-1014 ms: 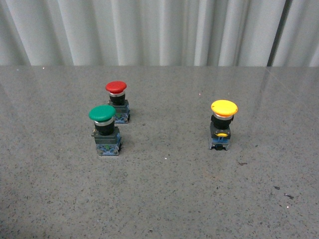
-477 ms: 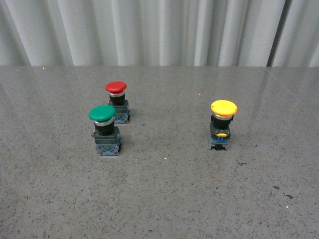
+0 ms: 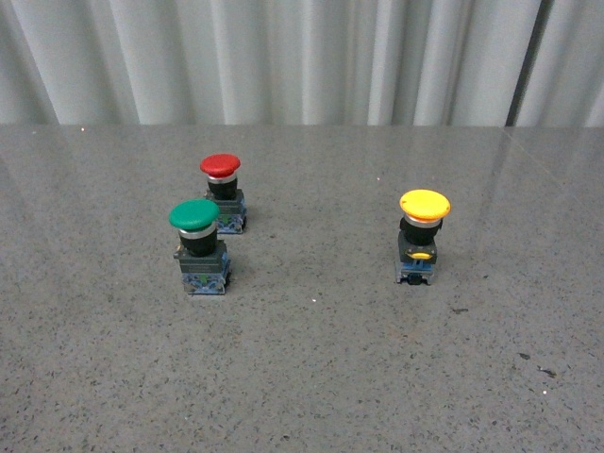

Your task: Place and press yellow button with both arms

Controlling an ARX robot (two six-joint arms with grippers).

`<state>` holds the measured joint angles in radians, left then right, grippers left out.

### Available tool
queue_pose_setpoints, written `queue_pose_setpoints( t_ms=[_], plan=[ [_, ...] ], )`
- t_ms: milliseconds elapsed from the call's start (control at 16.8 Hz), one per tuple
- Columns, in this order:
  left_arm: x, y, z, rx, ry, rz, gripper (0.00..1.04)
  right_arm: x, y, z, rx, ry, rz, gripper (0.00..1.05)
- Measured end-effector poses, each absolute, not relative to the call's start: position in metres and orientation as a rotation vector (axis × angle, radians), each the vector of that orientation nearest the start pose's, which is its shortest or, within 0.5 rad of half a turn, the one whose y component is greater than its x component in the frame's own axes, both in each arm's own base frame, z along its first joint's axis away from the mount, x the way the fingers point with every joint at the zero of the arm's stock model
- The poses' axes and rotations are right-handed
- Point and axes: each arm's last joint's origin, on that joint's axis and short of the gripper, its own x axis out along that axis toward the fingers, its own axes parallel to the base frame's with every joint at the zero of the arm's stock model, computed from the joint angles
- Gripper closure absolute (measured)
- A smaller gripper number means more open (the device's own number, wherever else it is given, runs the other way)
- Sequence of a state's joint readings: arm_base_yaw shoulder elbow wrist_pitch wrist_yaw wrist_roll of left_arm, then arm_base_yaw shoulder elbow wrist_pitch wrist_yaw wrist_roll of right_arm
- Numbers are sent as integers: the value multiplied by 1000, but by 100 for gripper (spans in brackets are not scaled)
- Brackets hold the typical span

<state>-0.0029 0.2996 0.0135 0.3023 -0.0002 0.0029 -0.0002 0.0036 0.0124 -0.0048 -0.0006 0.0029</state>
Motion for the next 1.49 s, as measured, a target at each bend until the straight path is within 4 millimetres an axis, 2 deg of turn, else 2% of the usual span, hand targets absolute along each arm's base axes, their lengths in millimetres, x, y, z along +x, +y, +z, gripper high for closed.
queue_pose_setpoints(
  t_ms=[418,477,537,835,895,1074,1312,1372,1491],
  plan=[
    [108,0,171,3,-14,-3,103,97,0,167,3,-4,0,7],
    [102,0,165,3,35,-2,103,97,0,167,3,-4,0,7],
    [97,0,168,3,-7,-3,103,97,0,167,3,-4,0,7],
    [97,0,167,3,-2,-3,103,97,0,167,3,-4,0,7],
    [97,0,167,2,-2,-2,99,97,0,167,3,-4,0,7],
    [97,0,167,1,-2,-2,65,97,0,167,3,-4,0,7],
    [97,0,167,2,-2,-2,8,97,0,167,3,-4,0,7],
    [97,0,167,2,-2,-3,5,97,0,167,3,-4,0,7],
    [97,0,167,2,-2,-2,7,97,0,167,3,-4,0,7]
  ],
)
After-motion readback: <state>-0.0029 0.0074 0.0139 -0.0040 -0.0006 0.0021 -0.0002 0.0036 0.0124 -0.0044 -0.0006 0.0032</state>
